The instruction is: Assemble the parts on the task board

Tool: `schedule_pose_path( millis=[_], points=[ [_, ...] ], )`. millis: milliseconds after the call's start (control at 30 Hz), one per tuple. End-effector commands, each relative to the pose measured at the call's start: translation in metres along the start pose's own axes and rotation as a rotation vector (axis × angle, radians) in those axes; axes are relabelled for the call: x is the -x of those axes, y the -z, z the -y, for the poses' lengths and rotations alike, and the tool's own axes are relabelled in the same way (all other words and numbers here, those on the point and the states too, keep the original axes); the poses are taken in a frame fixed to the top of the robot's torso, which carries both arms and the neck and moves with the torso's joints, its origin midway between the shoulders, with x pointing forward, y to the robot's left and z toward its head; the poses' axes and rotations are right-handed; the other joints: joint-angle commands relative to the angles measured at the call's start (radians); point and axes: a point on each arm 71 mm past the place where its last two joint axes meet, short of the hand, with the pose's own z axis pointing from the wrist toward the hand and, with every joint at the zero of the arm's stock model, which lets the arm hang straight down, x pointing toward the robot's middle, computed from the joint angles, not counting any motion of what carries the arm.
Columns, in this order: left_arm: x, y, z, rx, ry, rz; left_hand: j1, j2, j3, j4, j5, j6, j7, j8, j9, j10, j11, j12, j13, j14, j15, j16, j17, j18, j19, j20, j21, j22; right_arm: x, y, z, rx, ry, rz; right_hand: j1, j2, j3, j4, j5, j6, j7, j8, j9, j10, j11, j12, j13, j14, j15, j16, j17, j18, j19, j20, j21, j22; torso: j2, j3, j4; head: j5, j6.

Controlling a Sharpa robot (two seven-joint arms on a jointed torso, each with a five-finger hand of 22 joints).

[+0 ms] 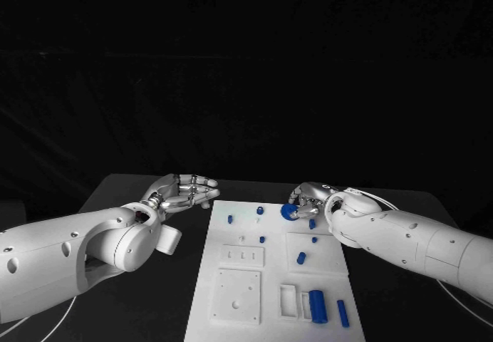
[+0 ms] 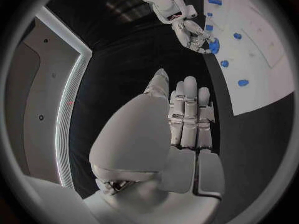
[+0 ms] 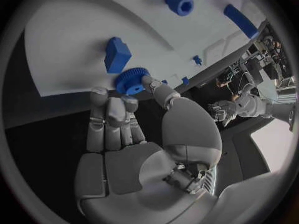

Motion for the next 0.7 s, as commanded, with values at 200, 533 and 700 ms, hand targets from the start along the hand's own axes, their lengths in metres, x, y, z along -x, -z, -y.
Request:
schedule_pose_path(
  millis=[200,533,700],
  points=[
    [-0.0022,0.0004,0.0016,-0.013,0.001,-0.020,-0.004,-0.001,0.000,0.000,0.002,0.000,0.003,-0.007,0.001,-0.003,0.001,-0.005,0.001,0.006,0.001,-0.004,-0.002,0.000,-0.008,-0.023,-0.004,-0.002,-0.0253,0.0065,0.0036,-0.019,0.060,-0.111,0.018,0.008,0.037,0.000,-0.015,0.058,-0.006,0.033,0.017,0.000,-0.015,0.007,-0.007,0.004,-0.015,-0.007,0.004,0.031,0.006,-0.002,0.002,0.017,0.000,0.0011,-0.0015,0.000,-0.002],
    [-0.0015,0.0008,0.0016,-0.013,0.001,-0.019,-0.003,0.000,0.001,0.000,0.002,0.000,0.003,-0.007,0.001,-0.003,0.001,-0.005,0.002,0.006,0.001,-0.004,-0.002,-0.001,-0.008,-0.023,-0.004,-0.002,-0.0272,0.0079,0.0008,-0.008,0.060,-0.114,-0.032,0.023,0.035,0.007,-0.001,0.113,-0.027,0.067,0.040,0.002,-0.035,0.008,-0.016,0.006,-0.033,-0.012,0.007,0.031,0.009,-0.003,0.003,0.016,0.000,0.0011,-0.0007,-0.002,-0.004],
    [-0.0015,0.0009,0.0016,-0.013,0.001,-0.019,-0.003,0.000,0.001,0.000,0.002,0.000,0.003,-0.007,0.002,-0.004,0.001,-0.006,0.002,0.005,0.001,-0.004,-0.002,-0.001,-0.008,-0.023,-0.004,-0.002,-0.0282,0.0079,0.0013,-0.011,0.053,-0.127,-0.096,0.027,0.029,0.034,0.020,0.139,-0.038,0.081,0.054,0.006,-0.046,0.007,-0.023,0.009,-0.043,-0.015,0.010,0.031,0.014,-0.005,0.003,0.015,0.000,0.0004,-0.0008,-0.002,-0.005]
  ],
)
